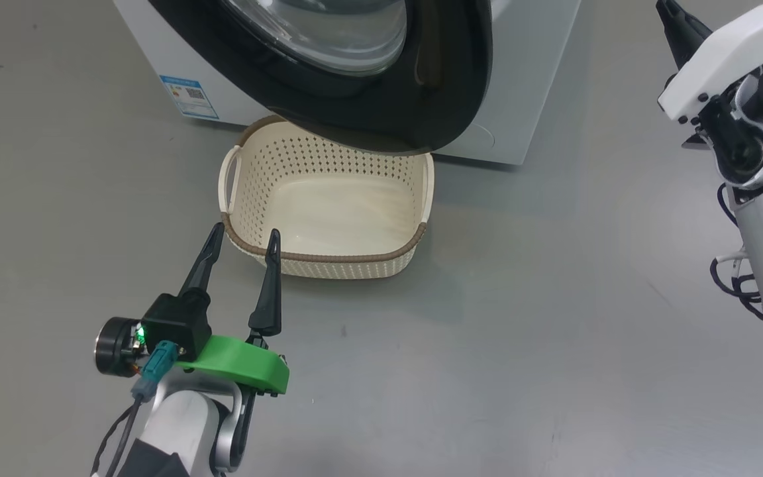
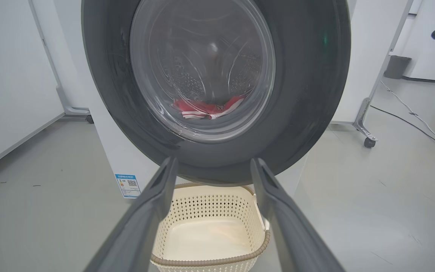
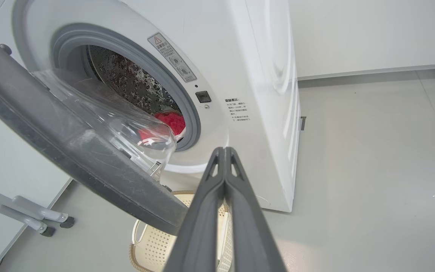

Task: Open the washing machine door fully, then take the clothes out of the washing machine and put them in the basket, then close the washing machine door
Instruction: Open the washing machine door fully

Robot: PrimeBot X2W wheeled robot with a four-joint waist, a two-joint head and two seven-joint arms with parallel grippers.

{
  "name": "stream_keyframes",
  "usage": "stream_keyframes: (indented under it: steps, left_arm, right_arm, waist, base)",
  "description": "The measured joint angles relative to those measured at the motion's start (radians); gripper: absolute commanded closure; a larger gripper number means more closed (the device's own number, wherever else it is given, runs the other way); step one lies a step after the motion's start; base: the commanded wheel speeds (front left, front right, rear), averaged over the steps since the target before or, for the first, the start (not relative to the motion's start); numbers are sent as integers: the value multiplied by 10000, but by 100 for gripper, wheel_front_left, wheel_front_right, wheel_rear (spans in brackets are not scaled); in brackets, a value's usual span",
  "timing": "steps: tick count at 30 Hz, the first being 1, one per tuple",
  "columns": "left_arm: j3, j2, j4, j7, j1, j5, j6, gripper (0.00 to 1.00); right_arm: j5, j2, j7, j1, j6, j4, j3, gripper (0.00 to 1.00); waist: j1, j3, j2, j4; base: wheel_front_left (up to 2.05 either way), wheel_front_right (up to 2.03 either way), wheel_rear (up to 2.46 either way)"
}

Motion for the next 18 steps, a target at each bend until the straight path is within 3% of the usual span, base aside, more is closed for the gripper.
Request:
stream_keyframes:
  steps: [15,18]
  left_arm:
    - [880,167,-36,0,635,228,2,0]
    - [965,186,-48,0,722,232,2,0]
  right_arm:
    - [-1471,-125,-3737,3280,-6,-1166,211,100]
    - [-1808,-125,-4341,3869,-188,-1279,255,100]
  waist:
    - [0,-1040,0,-876]
    - [0,-1173,0,-1028]
  base:
    - [0,0,0]
    - [0,0,0]
